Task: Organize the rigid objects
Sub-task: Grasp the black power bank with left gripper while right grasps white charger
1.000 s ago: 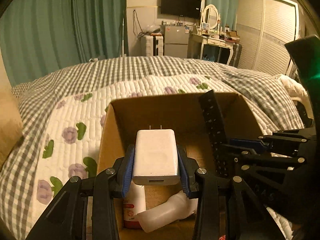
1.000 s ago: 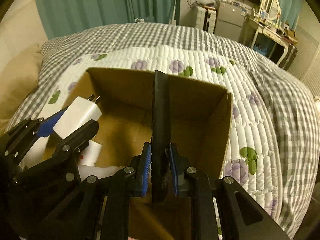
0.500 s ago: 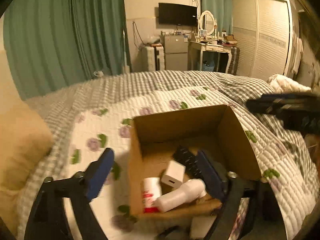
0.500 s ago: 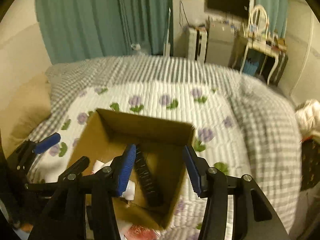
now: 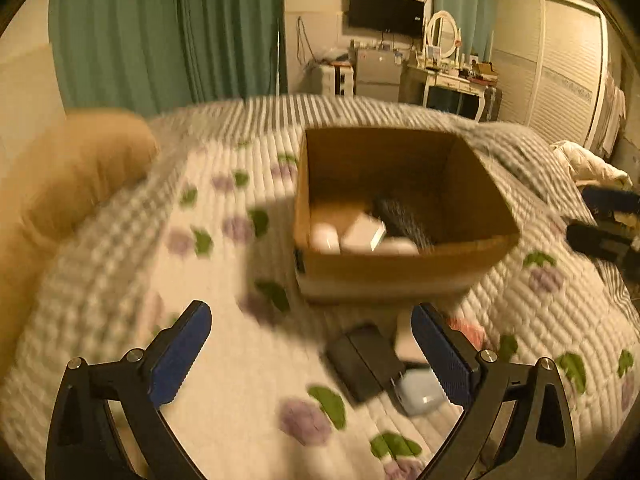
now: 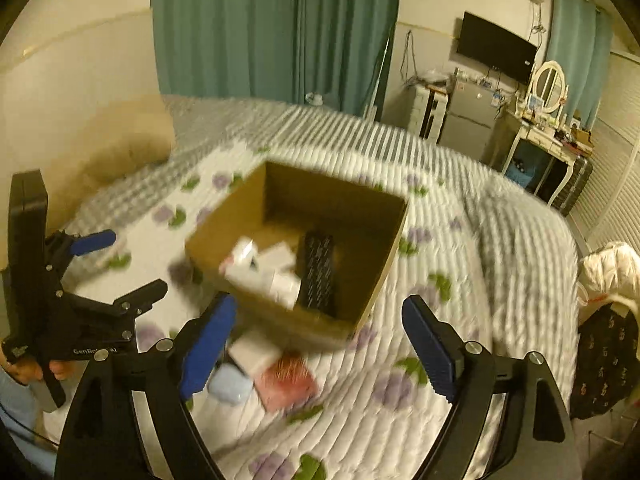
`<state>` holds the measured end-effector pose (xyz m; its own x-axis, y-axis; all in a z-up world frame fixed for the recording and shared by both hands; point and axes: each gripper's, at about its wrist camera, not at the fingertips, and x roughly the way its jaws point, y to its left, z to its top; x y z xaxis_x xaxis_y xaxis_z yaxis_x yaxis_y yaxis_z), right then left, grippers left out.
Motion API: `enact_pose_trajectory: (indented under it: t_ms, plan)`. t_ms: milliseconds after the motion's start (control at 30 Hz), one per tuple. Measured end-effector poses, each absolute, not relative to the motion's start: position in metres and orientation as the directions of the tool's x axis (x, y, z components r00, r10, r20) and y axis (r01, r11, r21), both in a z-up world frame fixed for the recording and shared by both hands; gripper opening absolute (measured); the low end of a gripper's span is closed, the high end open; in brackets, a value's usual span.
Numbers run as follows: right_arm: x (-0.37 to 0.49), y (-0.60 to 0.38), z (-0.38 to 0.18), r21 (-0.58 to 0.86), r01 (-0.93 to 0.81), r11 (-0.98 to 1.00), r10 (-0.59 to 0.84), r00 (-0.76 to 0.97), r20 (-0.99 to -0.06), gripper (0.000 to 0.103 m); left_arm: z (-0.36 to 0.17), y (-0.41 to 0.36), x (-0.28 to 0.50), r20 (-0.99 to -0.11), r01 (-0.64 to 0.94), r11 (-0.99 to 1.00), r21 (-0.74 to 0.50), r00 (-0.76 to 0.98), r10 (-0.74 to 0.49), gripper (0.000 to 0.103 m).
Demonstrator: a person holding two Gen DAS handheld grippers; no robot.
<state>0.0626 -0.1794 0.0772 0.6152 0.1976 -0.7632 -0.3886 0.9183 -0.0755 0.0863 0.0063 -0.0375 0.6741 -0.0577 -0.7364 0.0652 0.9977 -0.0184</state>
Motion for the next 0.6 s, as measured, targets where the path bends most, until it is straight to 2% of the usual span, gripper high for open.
enact_pose_trajectory:
  t_ms: [267,400,500,600]
  plan:
    - [0.067,-0.185,-0.002,-0.083,-0.342,0.936,0.131,0.557,-0.820,0.085,-0.094,-0.020,0.085,-0.794,0.071,0.997,0.012,0.606,-0.034,0.102]
    - [0.071,-0.192,-0.010,-0.052,-0.318,0.947,0.137,0.544,-0.828,0.085,-0.112,-0.034,0.091,-0.830,0.094,0.996,-0.009,0.555,-0.060,0.102]
    - [0.071,-0.191,-0.016,-0.065,-0.317,0.946,0.122,0.535,-0.836,0.085,-0.123,-0.040,0.095,-0.843,0.080,0.996,0.046,0.538,-0.004,0.100]
    - [0.072,-0.187,-0.018,-0.079,-0.321,0.944,0.111,0.533,-0.839,0.085,-0.129,-0.033,0.097,-0.851,0.057,0.998,0.025,0.525,-0.008,0.098]
